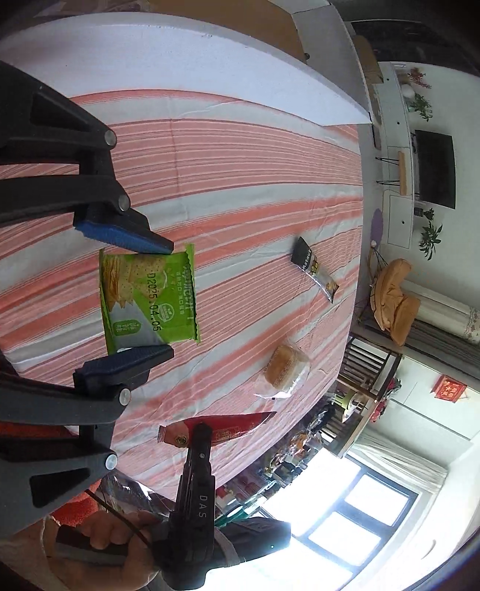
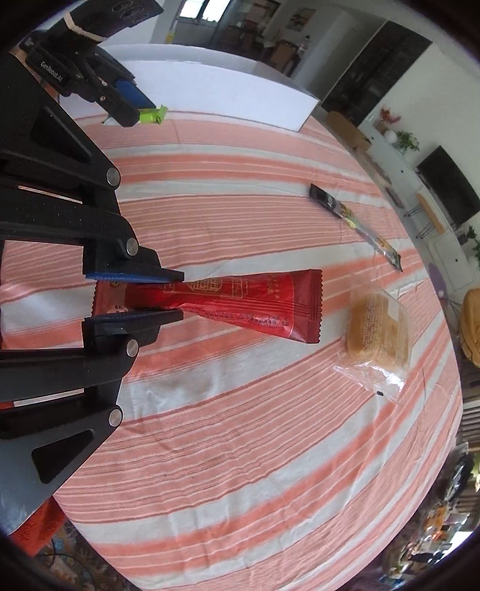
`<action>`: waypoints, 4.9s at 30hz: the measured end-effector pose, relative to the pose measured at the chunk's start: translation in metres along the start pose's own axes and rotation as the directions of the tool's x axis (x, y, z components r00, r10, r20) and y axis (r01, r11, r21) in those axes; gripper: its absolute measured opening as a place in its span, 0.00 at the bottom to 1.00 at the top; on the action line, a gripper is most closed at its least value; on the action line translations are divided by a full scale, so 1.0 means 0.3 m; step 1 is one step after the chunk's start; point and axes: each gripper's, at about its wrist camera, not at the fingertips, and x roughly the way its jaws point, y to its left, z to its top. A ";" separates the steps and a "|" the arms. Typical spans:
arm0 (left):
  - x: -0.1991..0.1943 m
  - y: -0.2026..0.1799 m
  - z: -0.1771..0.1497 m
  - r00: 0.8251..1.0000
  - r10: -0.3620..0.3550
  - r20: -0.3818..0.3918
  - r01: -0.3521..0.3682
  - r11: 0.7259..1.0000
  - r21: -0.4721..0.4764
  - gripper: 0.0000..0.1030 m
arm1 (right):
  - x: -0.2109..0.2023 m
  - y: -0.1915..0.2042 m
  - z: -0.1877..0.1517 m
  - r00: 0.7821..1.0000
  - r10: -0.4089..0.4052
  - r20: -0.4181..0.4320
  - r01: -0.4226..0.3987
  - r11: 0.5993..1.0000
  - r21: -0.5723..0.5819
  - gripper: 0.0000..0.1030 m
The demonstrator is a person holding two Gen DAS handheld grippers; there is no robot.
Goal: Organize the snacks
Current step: 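Carry both packs into the cardboard box and open both tools, then withdraw both empty tools back over the table, then close the left tool on the end of the Astavt candy stick, then pull the candy stick closer with the left tool and release it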
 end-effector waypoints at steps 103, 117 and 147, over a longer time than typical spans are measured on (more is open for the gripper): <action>0.969 0.053 0.626 0.915 0.328 -0.234 -0.292 0.940 0.176 0.81 | 0.176 -0.088 -0.079 0.896 -0.360 0.260 0.359 0.932 0.053 0.78; 0.926 0.095 0.612 0.932 0.327 -0.157 -0.298 0.937 0.180 0.31 | 0.185 -0.079 -0.078 0.890 -0.376 0.259 0.381 0.924 0.034 0.79; 0.389 0.064 -0.025 0.929 0.314 -0.198 -0.296 0.948 0.113 0.74 | 0.209 -0.049 -0.087 0.871 -0.420 0.254 0.436 0.900 -0.007 0.81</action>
